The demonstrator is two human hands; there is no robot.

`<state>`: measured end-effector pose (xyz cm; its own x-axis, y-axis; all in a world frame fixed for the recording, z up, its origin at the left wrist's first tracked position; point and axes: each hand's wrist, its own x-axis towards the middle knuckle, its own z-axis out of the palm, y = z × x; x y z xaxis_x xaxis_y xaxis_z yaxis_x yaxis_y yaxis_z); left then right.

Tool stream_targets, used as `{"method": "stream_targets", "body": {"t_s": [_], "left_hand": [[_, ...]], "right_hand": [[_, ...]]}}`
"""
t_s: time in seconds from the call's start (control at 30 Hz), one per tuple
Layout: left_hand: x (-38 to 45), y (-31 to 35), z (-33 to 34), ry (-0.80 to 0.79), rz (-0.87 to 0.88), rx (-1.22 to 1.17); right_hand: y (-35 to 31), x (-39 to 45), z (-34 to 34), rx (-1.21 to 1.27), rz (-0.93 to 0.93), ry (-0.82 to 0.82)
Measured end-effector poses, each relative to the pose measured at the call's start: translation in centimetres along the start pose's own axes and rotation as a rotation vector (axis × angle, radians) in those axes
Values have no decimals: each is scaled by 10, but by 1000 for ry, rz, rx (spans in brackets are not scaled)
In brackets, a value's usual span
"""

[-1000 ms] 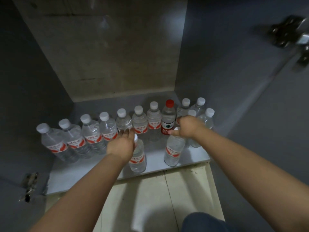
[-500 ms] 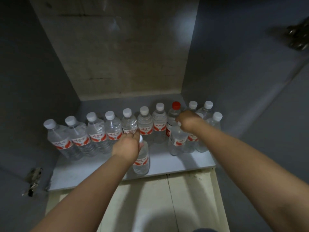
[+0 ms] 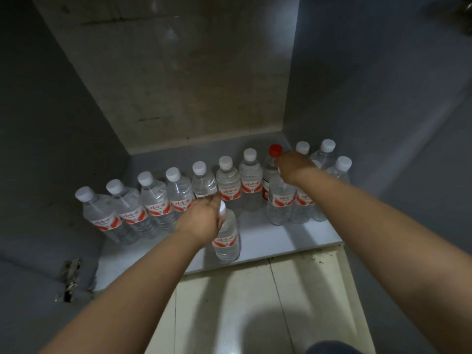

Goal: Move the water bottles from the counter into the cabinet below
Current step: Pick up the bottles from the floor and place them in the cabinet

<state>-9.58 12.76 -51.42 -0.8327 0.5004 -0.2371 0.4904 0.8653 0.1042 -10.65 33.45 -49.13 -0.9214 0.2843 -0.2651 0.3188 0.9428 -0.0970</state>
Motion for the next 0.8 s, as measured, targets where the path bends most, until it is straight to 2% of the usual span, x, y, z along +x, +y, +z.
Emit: {"method": "stream_targets", "body": {"t_s": [0.17,0.27,0.37,0.47,0.57,0.7,0.8], "left_hand": [[5,-8,-16,-108,163,-134],[8,-8,-23,-98,195,-105],[10,-7,-24,-89,154,-66],[15,-1,-21,-74,90,-12],[23,13,-21,-45,87,-41],[46,28,-22,-52,106,-87],[65,40,-22,-55,104,-106]], "right_hand": [[5,0,10,16,19,-54],[7,-3,12,50,3,-25],[12,1,15,43,-24,-42],[18,10,19,-60,-125,-10],[20,12,16,-110,-164,14],[17,8,17,124,-61,-17],[20,6,21,170,-47,-6]]}}
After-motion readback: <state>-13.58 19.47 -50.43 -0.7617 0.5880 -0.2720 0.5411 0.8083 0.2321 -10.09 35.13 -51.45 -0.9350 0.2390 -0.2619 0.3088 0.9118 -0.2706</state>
